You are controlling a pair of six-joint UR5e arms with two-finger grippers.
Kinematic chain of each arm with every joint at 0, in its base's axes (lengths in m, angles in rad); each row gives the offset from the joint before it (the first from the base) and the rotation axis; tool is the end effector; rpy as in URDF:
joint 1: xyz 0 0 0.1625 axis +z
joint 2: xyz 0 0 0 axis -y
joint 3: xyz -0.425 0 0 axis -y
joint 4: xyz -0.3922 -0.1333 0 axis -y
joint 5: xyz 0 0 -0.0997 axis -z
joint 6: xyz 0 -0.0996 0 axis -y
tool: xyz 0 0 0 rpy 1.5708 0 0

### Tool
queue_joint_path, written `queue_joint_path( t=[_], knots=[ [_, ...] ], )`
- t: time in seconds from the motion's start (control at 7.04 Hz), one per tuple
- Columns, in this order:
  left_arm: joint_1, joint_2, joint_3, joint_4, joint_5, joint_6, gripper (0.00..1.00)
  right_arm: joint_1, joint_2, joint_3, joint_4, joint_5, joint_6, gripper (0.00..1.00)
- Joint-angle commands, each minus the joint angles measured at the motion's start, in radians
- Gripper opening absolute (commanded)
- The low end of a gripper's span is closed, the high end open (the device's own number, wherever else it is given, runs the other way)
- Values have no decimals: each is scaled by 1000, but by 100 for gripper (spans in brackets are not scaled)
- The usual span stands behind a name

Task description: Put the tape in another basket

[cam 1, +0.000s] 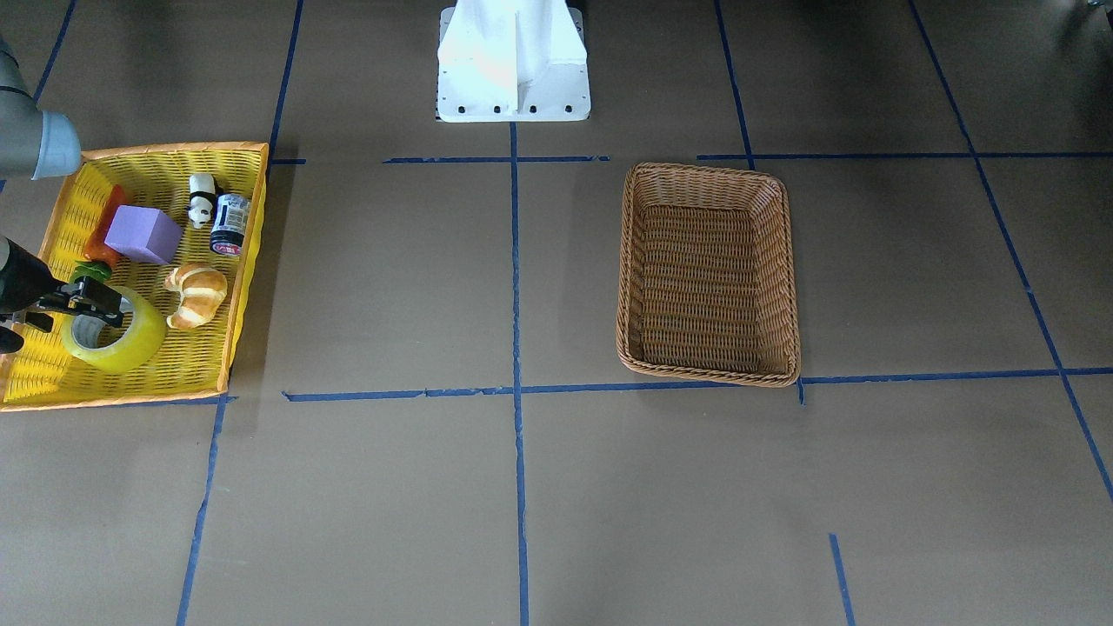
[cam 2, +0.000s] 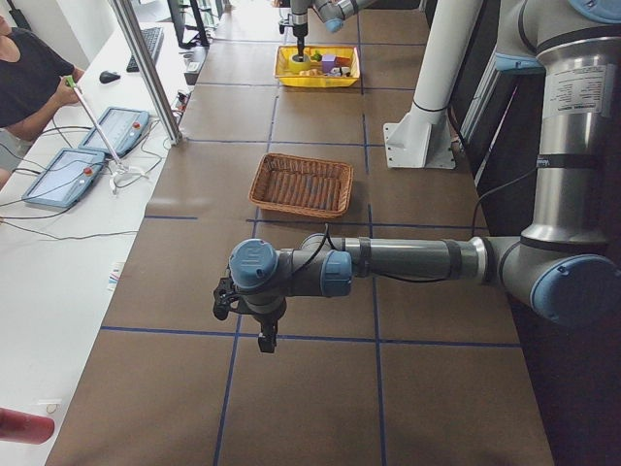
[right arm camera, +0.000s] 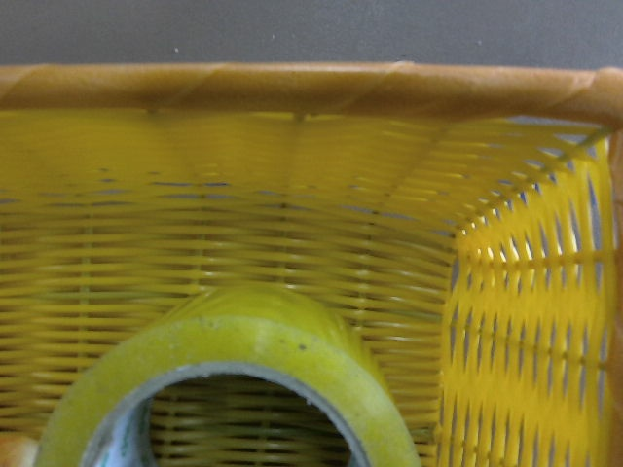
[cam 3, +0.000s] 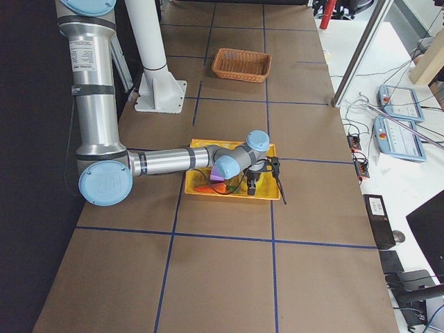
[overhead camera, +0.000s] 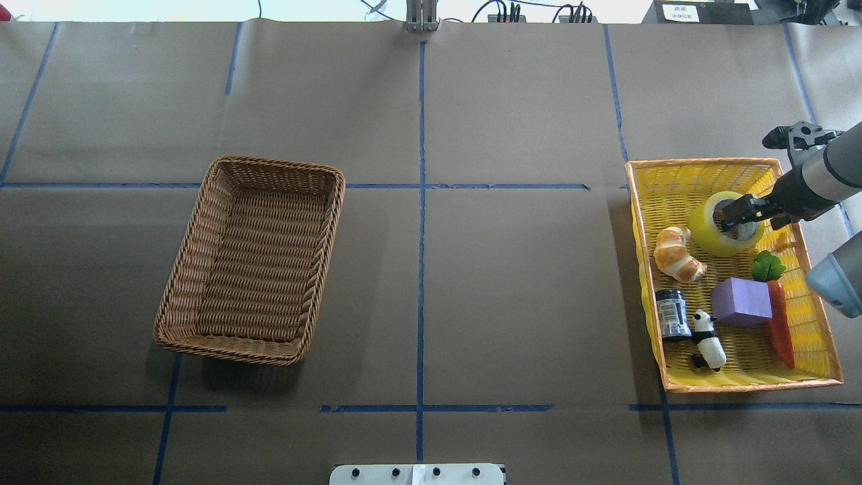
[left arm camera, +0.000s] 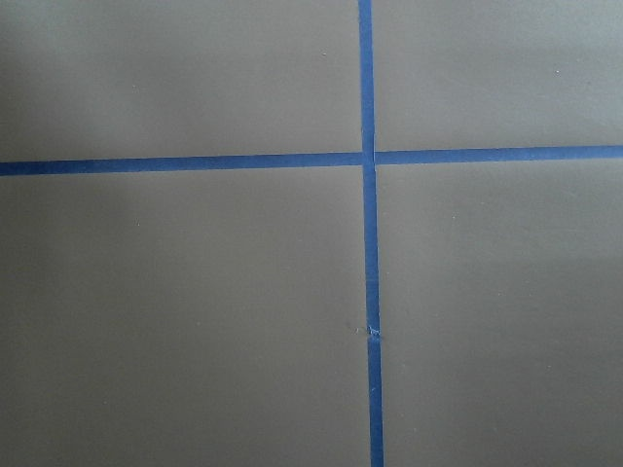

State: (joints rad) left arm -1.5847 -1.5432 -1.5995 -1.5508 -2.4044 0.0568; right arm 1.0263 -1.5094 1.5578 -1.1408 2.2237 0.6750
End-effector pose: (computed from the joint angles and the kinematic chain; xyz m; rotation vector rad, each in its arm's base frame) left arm -0.0662 -0.4780 0.6557 0.0117 0.8337 0.0325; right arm -0.2189 -0.5020 0.5921 0.0114 -0.7881 -0.0325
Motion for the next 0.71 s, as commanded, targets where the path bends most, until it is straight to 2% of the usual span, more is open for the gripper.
queue_joint_path(
  t=[0.0,0.14,0.28,0.57],
  knots=[
    [-1,0,0,0,-5,0,100,-3,3,-2,0,-1,-2,59],
    [-1,0,-3,0,-22,0,100,-3,5,-1,1,1,-11,20],
    [-1,0,1,0,-38,0,100,-2,6,1,1,4,-14,4],
    [0,0,1,0,-39,-5,100,3,0,11,1,4,-11,0]
  ],
)
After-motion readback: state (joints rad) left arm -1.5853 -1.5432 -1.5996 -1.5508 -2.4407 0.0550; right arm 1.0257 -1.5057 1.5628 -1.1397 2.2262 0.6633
